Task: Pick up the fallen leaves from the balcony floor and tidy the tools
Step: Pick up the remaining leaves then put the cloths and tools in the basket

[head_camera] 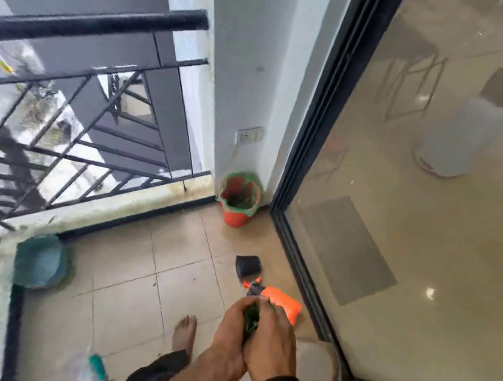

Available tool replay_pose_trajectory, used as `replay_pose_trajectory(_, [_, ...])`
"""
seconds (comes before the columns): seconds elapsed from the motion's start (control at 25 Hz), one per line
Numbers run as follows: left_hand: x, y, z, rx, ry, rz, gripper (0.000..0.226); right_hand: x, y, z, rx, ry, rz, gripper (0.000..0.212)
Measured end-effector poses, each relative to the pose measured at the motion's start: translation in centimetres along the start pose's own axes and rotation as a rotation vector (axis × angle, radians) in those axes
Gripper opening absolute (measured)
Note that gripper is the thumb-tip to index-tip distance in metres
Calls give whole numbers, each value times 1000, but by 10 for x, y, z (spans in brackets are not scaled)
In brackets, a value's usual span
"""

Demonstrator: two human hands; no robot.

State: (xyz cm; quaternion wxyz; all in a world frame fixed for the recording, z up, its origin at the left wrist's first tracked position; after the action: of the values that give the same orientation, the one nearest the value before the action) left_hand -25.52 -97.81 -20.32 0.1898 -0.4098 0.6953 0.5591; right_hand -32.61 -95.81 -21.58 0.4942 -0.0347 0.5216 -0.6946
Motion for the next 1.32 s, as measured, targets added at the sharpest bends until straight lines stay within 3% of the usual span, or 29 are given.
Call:
replay_pose_trajectory(0.08, [31, -12, -34, -16, -87, -57, 7, 39, 2, 32, 37, 22, 27, 51])
replay_pose_trajectory(0.36, [131, -15, -150, -10, -168, -56, 27, 160, -8, 107, 107, 84, 85, 45])
replay_pose_trajectory(0.44, [169, -8, -169, -25, -197, -83, 36, 204, -10, 104, 161, 116, 98, 47])
replay_pose_trajectory(0.64, [316, -15, -228, -12, -207, -193, 31, 355, 4, 84, 277, 218, 226, 41])
replay_pose_trajectory(0.76, [438, -40, -258, 45, -247, -255, 35, 472, 41, 61, 342, 270, 282, 40])
replay_pose_trajectory(0.96, [602, -90, -287, 151, -212, -337, 22, 619, 105, 13, 534, 409, 353, 27])
replay_pose_trajectory(1.16, [692, -126, -303, 183, -299, -429, 37, 716, 161, -33, 883, 566, 328, 34])
replay_pose_trajectory(1.32, [732, -128, -310, 60, -349, -288, 51, 749, 170, -36, 1240, 652, 270, 59])
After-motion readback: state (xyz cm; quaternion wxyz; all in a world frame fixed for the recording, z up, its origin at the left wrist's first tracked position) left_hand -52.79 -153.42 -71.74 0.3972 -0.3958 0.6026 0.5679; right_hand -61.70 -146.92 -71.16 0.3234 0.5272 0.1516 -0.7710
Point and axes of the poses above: each hand's wrist, its own x-axis towards the middle knuckle, its own y-axis out of the palm, z = x × y, the point moved 9 cm from there along x, towards the middle knuckle, and after that the axes turned 11 degrees about z, right-handed, at the moved point
